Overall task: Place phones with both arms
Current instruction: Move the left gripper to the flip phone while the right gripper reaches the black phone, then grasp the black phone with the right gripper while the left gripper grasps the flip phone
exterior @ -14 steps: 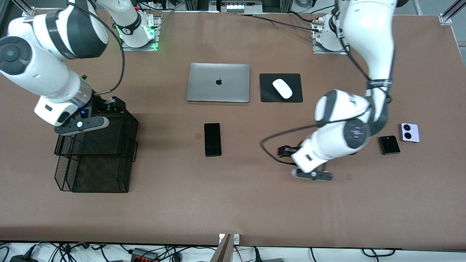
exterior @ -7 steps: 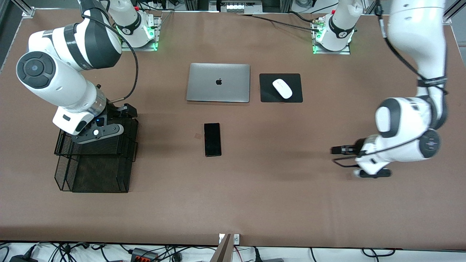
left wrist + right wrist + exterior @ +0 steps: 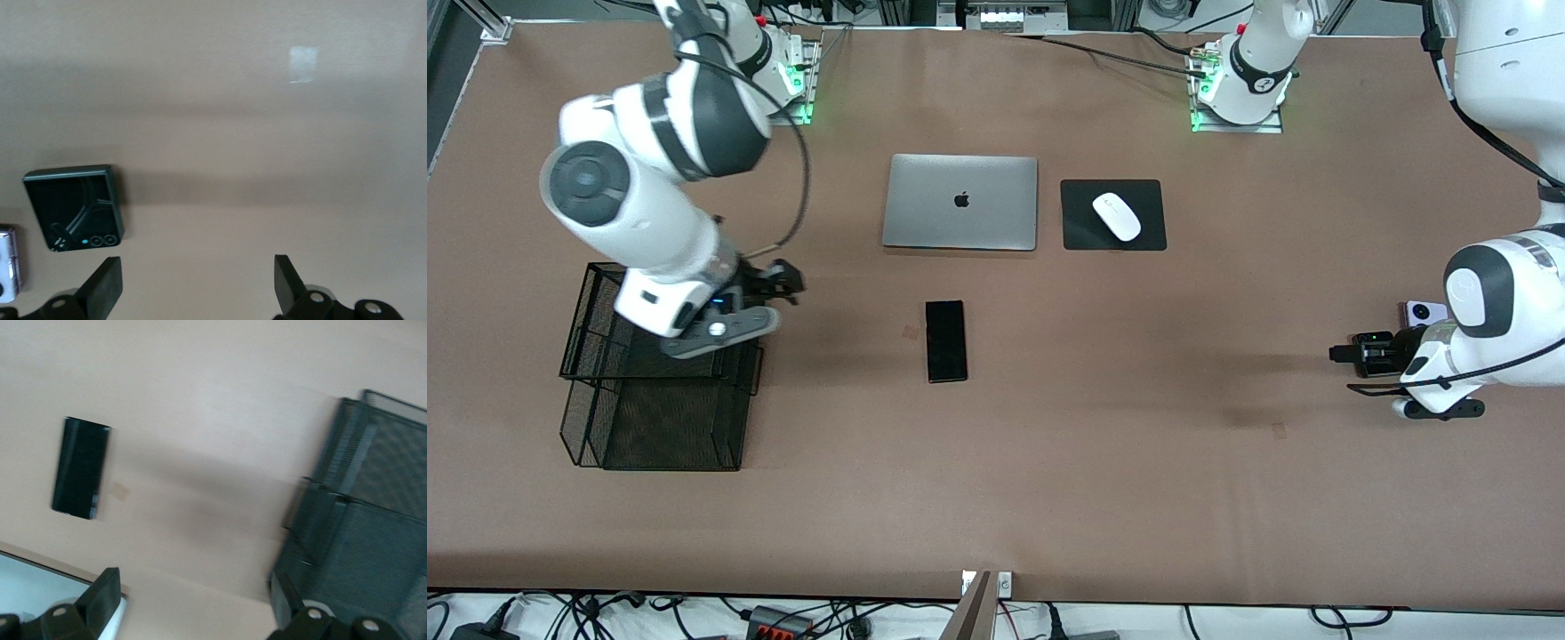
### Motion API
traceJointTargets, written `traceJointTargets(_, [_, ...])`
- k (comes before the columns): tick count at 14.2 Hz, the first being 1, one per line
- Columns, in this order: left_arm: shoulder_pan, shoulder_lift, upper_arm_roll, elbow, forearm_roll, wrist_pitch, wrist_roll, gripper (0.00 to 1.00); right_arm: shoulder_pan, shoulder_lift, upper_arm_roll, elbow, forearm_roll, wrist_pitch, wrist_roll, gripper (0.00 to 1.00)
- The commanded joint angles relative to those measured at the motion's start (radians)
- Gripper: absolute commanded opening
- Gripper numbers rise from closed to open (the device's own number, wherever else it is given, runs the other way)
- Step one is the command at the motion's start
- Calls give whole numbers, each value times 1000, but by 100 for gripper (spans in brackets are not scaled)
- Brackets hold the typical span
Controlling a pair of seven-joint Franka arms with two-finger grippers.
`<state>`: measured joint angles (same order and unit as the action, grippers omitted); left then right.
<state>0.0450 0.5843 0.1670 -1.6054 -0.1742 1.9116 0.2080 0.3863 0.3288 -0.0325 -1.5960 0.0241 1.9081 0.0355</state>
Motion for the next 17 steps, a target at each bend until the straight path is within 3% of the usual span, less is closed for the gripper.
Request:
traceJointTargets(1, [50,32,-17,-5,60,55,25,100,69,76,-7,42,17,69,127,100])
traceJointTargets(7, [122,118,-30,-1,90,159,122,100,143,226,-7,65,17,228,244,100])
traceJointTargets(9, [166,121,-70,-1,93,162,137,100,161,266,-6,65,17,267,286,100])
traceJointTargets(12, [171,127,-73,-4,99,176,139,100,206,325,-7,65,16,350,355,100])
traceJointTargets(17, [185,143,-73,-10,99,179,139,100,237,368,-7,67,16,425,405,100])
